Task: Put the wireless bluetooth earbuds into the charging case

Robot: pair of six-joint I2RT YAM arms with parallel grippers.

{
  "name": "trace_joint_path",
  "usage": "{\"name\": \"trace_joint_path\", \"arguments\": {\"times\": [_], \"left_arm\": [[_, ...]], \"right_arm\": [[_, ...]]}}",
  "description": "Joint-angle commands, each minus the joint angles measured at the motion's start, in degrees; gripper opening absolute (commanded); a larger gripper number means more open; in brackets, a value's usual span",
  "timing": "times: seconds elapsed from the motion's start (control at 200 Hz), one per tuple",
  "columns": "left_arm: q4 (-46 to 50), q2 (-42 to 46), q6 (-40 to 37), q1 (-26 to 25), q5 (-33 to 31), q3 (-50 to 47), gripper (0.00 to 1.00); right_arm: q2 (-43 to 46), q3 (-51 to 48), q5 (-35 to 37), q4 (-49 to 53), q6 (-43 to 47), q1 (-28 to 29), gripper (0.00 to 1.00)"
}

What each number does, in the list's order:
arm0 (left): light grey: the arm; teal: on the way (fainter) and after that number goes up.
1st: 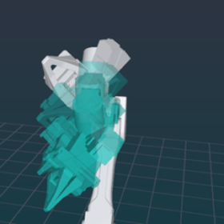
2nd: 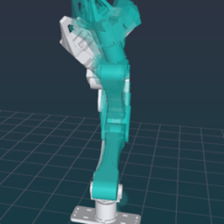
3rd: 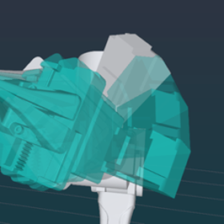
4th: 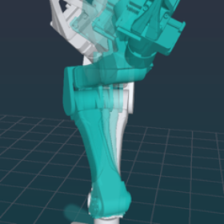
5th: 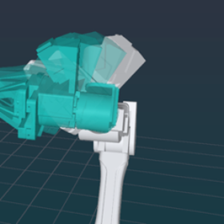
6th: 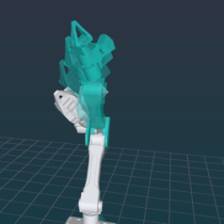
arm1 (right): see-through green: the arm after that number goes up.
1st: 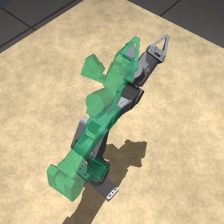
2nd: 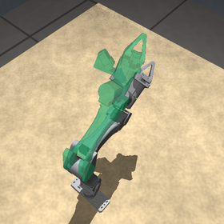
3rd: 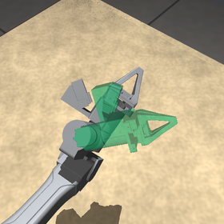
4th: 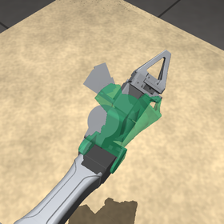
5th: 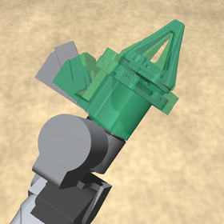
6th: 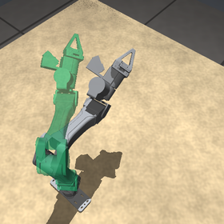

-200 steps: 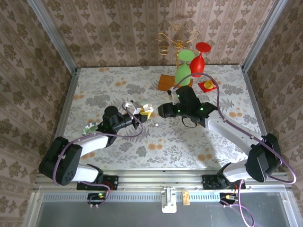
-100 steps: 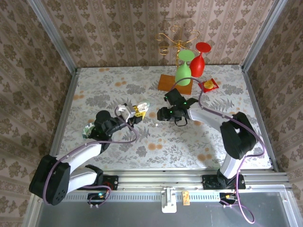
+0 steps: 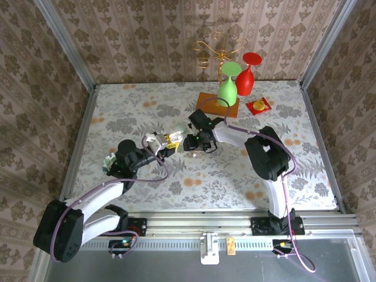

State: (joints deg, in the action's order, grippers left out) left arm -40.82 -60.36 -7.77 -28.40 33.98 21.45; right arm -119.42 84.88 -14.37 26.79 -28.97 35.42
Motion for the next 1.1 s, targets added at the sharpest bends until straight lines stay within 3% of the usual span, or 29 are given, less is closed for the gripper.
{"name": "trace_joint_path", "arguments": {"times": [0.0, 0.685, 0.825, 1.095], "left_arm": [[1.0, 0.9, -1.3, 0.2, 0.3, -0.4, 0.02], [-1.4, -1.7, -0.8, 0.2, 1.3, 0.0, 0.02], [-2.7, -2.3, -0.5, 0.2, 1.5, 0.0, 0.02], [-2.3, -2.3, -1.5, 0.2, 2.2, 0.3, 0.02]], "right_arm": [[-2.8, 3.0, -1.8, 3.6, 2.9, 0.2, 0.44], [-1.7, 4.0, -4.8, 9.0, 9.7, 4.6, 0.44], [3.5, -0.3, -0.7, 4.3, 6.0, 4.5, 0.45], [13.6, -14.3, 8.7, -8.2, -9.8, 3.3, 0.44]]}}
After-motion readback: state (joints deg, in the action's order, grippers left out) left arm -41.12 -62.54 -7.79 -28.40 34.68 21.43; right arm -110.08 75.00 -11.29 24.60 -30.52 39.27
